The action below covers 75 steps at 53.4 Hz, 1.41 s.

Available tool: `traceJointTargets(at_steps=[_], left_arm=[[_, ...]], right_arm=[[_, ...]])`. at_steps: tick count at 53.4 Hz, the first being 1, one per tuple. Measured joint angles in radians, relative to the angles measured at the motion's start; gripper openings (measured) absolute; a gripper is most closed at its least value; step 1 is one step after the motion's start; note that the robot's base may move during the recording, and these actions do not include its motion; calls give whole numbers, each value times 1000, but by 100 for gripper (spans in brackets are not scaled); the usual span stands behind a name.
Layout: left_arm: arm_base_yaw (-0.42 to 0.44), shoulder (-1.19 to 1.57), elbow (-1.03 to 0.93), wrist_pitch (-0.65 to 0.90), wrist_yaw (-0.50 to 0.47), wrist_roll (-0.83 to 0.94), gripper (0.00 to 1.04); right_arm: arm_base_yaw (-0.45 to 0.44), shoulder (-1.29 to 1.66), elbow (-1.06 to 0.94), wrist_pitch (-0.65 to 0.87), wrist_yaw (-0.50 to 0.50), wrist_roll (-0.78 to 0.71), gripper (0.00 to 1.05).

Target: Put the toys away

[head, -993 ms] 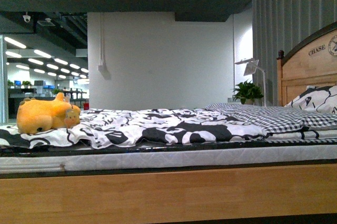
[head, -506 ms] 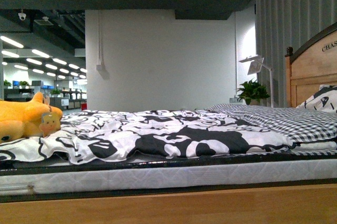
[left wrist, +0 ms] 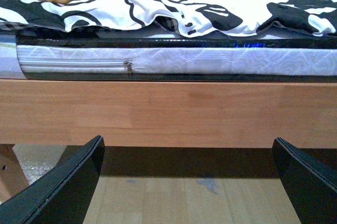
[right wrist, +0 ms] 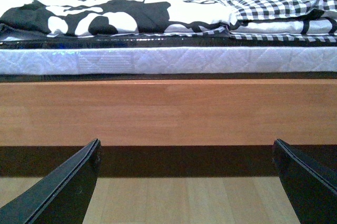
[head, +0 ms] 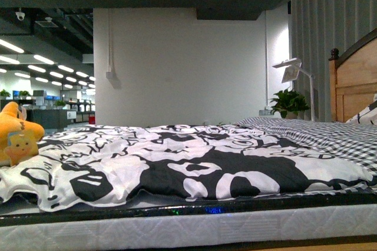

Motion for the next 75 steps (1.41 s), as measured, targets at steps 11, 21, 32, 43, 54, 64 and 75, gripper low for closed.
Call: traceJointTargets(at_steps=[11,21,32,43,54,64,75], left_arm=[[0,0,0,0,0,0,98],[0,0,0,0,0,0,98],[0,0,0,0,0,0,98],[0,0,0,0,0,0,98],[0,0,0,0,2,0,98],[0,0,0,0,1,0,98],[0,0,0,0,1,0,98]], right_arm=[[0,0,0,0,0,0,98],[0,0,0,0,0,0,98],[0,1,0,0,0,0,98],[0,1,0,0,0,0,98],[0,1,0,0,4,0,98],[0,1,0,0,4,0,98],[0,1,0,0,0,0,98]])
